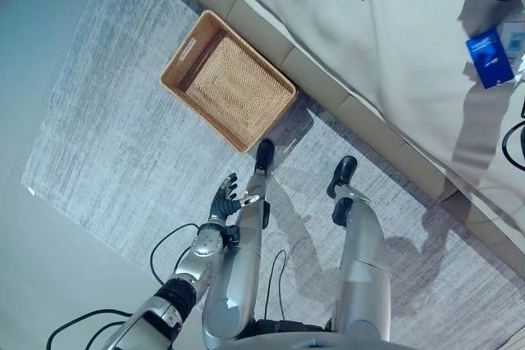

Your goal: Pick up clothes into the bucket

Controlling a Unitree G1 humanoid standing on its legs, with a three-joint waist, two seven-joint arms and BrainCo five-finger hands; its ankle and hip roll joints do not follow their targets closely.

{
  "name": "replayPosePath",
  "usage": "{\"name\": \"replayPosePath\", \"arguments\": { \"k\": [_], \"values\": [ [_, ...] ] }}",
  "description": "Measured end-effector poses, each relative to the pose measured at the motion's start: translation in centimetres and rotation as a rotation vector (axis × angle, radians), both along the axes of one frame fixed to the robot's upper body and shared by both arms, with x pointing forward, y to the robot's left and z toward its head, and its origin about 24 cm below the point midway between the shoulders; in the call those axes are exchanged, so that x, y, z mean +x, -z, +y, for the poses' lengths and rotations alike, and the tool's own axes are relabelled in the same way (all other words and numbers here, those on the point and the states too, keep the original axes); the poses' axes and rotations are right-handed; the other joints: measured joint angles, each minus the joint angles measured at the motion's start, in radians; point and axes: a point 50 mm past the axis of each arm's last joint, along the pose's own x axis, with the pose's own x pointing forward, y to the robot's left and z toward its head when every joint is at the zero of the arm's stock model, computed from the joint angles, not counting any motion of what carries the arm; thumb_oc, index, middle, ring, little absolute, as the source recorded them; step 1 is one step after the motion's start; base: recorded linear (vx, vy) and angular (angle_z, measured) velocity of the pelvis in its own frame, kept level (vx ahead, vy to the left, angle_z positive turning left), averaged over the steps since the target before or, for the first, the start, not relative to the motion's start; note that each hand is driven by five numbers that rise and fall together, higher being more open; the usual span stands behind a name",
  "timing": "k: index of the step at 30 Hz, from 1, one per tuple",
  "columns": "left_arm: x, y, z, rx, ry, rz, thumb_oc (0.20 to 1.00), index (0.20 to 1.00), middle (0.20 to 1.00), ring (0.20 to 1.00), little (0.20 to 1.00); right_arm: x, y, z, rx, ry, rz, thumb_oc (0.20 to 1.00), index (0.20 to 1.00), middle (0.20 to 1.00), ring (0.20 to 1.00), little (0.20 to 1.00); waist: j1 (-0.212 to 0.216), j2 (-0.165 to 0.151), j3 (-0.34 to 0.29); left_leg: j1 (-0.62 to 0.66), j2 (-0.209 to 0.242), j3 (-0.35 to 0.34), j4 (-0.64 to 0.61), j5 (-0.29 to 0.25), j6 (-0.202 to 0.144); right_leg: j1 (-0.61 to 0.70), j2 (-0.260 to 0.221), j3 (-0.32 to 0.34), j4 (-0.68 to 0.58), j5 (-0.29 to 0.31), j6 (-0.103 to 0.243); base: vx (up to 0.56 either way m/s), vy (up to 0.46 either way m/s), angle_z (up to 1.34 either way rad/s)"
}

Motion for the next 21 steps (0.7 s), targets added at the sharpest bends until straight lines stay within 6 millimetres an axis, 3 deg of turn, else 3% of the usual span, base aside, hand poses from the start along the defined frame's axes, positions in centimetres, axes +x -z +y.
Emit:
{"name": "replayPosePath", "arguments": {
  "k": [5,9,13,17,21],
  "values": [
    [-0.8,0.7,2.4,0.037,-0.053,0.03,1.0,1.0,1.0,1.0,1.0,0.9,0.3,2.6,-0.033,-0.087,-0.003,0.2,0.2,0.2,0.2,0.2,-0.007,-0.026,0.002,0.158,0.03,0.046,0.011,-0.043,0.016,0.169,0.042,0.034,-0.078,0.018,0.019,0.01,0.027,-0.31],
    [-1.3,0.8,4.0,0.065,-0.075,0.043,1.0,1.0,1.0,1.0,1.0,0.8,-0.2,3.9,-0.063,-0.14,-0.039,0.2,0.2,0.2,0.2,0.2,-0.036,-0.048,0.0,0.261,0.048,0.059,-0.015,-0.052,0.01,0.281,0.068,0.05,-0.145,0.027,0.039,0.03,-0.003,-0.22],
    [-1.4,0.1,4.3,0.048,-0.061,0.008,1.0,1.0,1.0,1.0,1.0,0.7,-0.4,4.8,-0.085,-0.186,-0.065,0.2,0.2,0.2,0.2,0.2,-0.039,-0.076,-0.016,0.375,0.061,0.078,-0.067,-0.049,0.014,0.391,0.083,0.057,-0.212,0.05,0.047,0.06,-0.003,-0.15],
    [-0.6,-2.1,4.6,0.038,-0.016,-0.07,1.0,1.0,1.0,1.0,1.0,0.2,-1.1,6.0,-0.095,-0.245,-0.112,0.2,0.2,0.2,0.2,0.2,-0.057,-0.101,-0.032,0.448,0.071,0.086,-0.102,-0.048,0.014,0.474,0.098,0.054,-0.272,0.075,0.03,0.09,0.009,-0.03],
    [1.1,-7.3,4.2,0.012,0.082,-0.275,1.0,1.0,1.0,1.0,1.0,-0.2,-1.5,7.2,-0.114,-0.305,-0.143,0.2,0.2,0.2,0.2,0.2,-0.061,-0.102,-0.085,0.544,0.075,0.103,-0.147,-0.052,0.01,0.578,0.102,0.054,-0.344,0.099,0.035,0.07,0.028,-0.08]
  ]
}}
